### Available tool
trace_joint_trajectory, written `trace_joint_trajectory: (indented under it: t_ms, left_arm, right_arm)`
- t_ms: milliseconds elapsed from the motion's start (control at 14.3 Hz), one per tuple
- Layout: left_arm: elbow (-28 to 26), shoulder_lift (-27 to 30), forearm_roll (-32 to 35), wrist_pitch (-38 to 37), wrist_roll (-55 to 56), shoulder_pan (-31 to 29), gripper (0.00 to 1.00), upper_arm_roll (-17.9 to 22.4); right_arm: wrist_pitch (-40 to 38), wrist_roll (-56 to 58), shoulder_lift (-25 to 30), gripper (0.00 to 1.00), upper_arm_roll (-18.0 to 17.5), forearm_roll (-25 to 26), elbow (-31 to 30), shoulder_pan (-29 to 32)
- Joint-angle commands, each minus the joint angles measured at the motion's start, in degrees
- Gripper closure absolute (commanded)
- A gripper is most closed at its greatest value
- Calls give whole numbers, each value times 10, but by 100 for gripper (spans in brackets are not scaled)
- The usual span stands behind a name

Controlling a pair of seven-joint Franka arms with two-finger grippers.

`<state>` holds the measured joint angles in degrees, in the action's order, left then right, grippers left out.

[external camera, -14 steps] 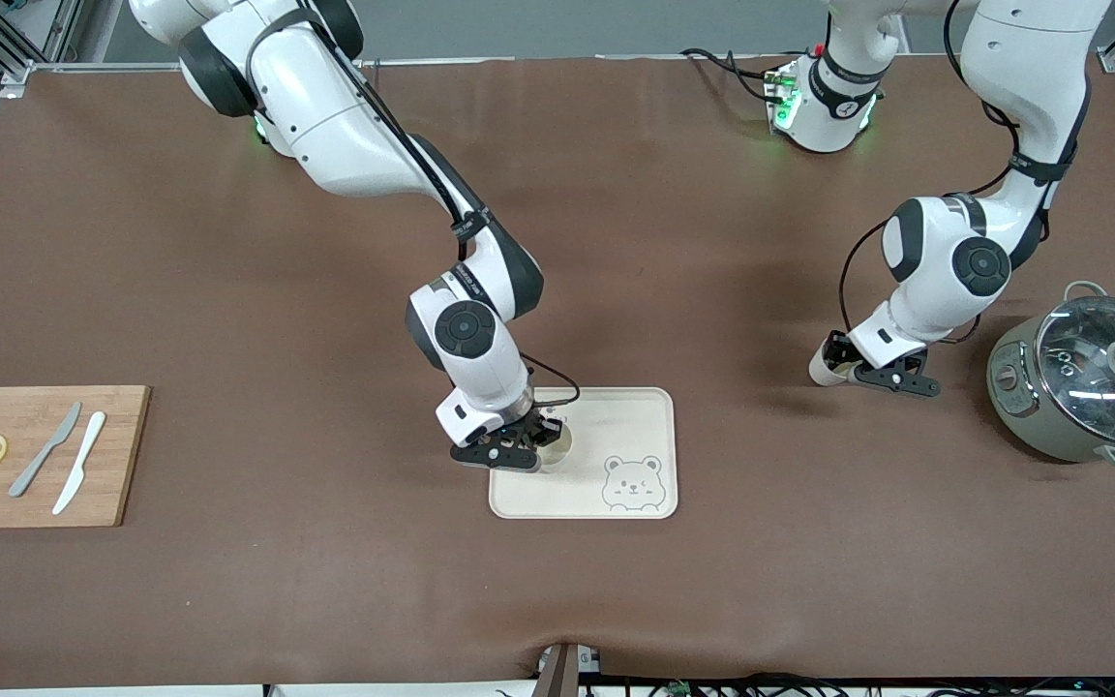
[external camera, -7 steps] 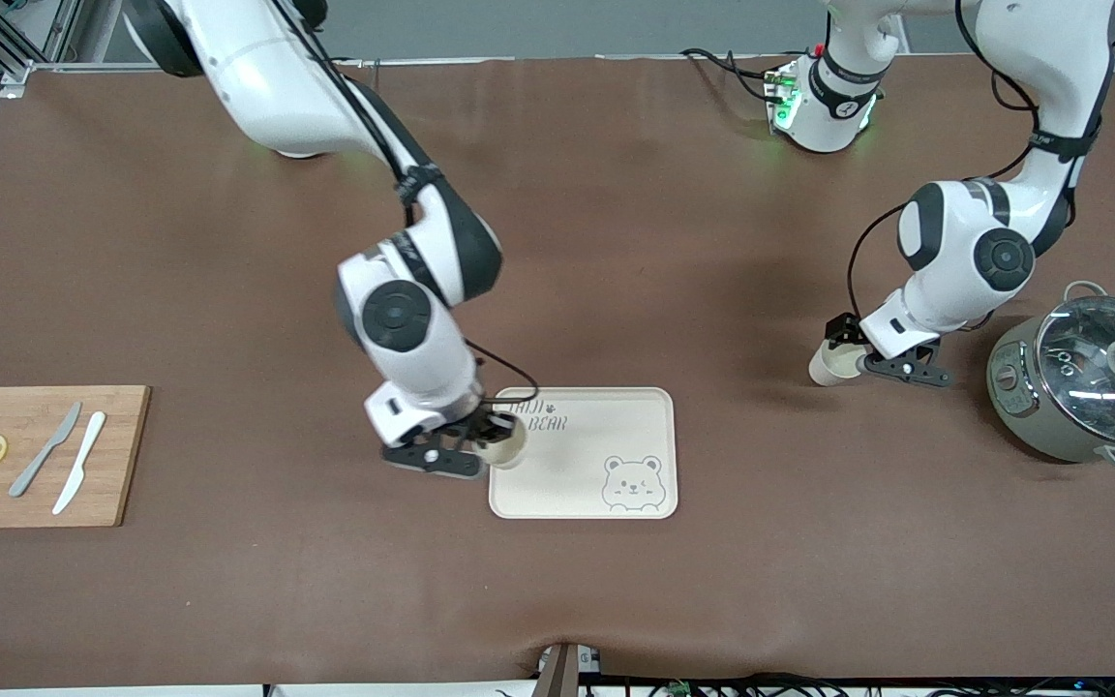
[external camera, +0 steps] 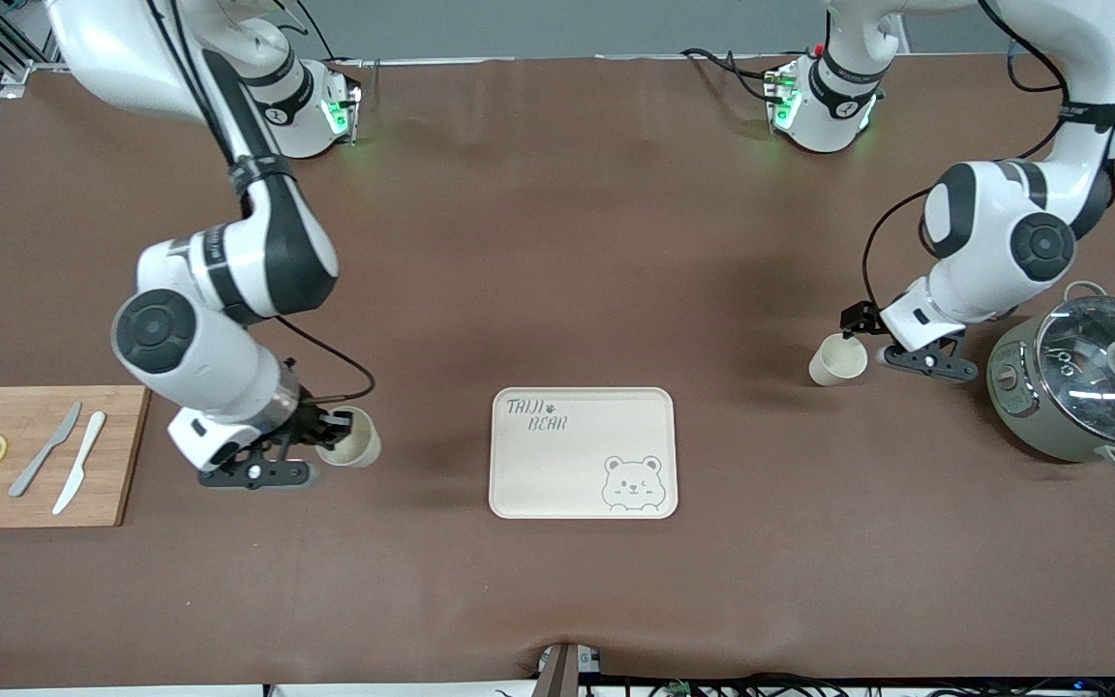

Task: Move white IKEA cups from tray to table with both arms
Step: 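Carry the cup toward the pot with the left gripper while the right gripper follows, then set both cups on the table and open both grippers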

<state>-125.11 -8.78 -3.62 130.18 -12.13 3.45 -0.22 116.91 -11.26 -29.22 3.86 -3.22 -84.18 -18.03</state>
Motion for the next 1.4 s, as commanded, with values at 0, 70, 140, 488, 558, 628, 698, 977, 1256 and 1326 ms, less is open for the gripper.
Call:
trace_joint_trajectory:
  t_ms: [0,70,140,488,558,628,698,977,1256,1326]
  left_arm:
    - [124,-25,-8,-90,21,-3,0,0]
    - [163,-37,-7,-108,39,-2,0,0]
    - [201,-52,-7,-131,59,-2,0,0]
    - [337,-86,-12,-229,116,2,0,-2]
    - [344,-83,-12,-233,119,4,0,-2]
    - [355,-82,-10,-238,121,7,0,-2]
    - [366,-82,-10,-244,127,8,0,-2]
    - [398,-69,-9,-272,137,31,0,2]
    - [448,-66,-10,-331,137,52,0,13]
    - [451,-61,-9,-345,139,53,0,14]
  right_arm:
    - [21,47,26,100,-11,2,-50,26]
    - [33,61,26,100,-11,2,-60,35]
    - [54,79,27,100,-11,2,-76,44]
    - [219,150,21,100,-13,-2,-184,75]
    - [244,152,20,100,-13,-2,-196,75]
    - [261,152,16,100,-13,-3,-201,74]
    - [270,153,9,100,-13,-2,-202,75]
    - [297,178,-13,100,-14,-3,-202,87]
    - [333,208,-39,100,-16,-4,-202,102]
    - [338,211,-45,100,-16,-4,-202,106]
